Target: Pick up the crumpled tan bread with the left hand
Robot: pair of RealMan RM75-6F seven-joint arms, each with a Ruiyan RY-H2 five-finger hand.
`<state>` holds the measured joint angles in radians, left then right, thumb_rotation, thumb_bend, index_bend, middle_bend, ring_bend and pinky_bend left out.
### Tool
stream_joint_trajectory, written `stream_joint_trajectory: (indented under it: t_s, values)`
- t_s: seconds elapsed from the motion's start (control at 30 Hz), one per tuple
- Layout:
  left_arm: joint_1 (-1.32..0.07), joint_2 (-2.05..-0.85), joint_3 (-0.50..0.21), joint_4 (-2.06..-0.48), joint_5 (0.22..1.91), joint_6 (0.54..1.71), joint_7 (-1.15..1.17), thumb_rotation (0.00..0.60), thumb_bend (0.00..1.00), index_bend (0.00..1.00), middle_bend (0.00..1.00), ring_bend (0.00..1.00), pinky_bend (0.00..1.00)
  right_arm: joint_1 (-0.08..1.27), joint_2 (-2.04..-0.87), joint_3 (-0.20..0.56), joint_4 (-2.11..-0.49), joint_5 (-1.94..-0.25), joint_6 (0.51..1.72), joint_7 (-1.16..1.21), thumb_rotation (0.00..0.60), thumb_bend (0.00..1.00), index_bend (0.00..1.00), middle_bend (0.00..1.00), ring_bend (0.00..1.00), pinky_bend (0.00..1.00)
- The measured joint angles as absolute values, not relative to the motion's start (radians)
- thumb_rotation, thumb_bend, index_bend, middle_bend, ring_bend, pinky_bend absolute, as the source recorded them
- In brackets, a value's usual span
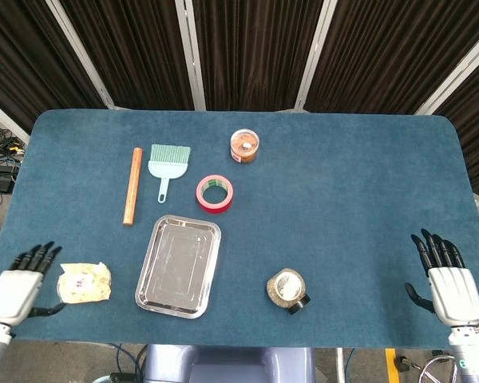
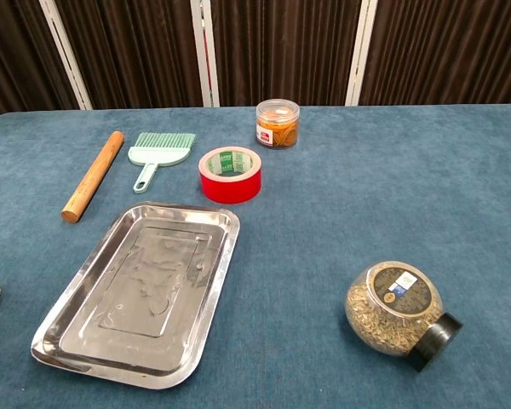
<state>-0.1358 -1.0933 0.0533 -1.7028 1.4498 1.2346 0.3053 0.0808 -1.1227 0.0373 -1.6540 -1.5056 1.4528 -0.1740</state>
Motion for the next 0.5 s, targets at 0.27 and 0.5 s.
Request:
stream_joint_trajectory:
  t_s: [0.27, 0.5]
  values:
    - [-0.198, -1.181, 0.067, -1.683, 1.332, 1.101, 0.496, 0.6, 0.15, 0.17, 0.1, 0.1, 0.24, 0.082, -1.123, 0.037, -1.652, -1.512, 1.454, -0.168, 0.6, 0.3, 0.0, 0.0, 0.0, 0.09]
    - [-0.224, -1.281, 0.053, -1.617, 1.293, 1.094, 0.556, 0.6, 0.37, 0.63, 0.61, 0.57, 0.66, 0.081, -1.121, 0.038, -1.651, -1.512, 1.456, -0.163, 0.6, 0.3, 0.0, 0.0, 0.0, 0.09]
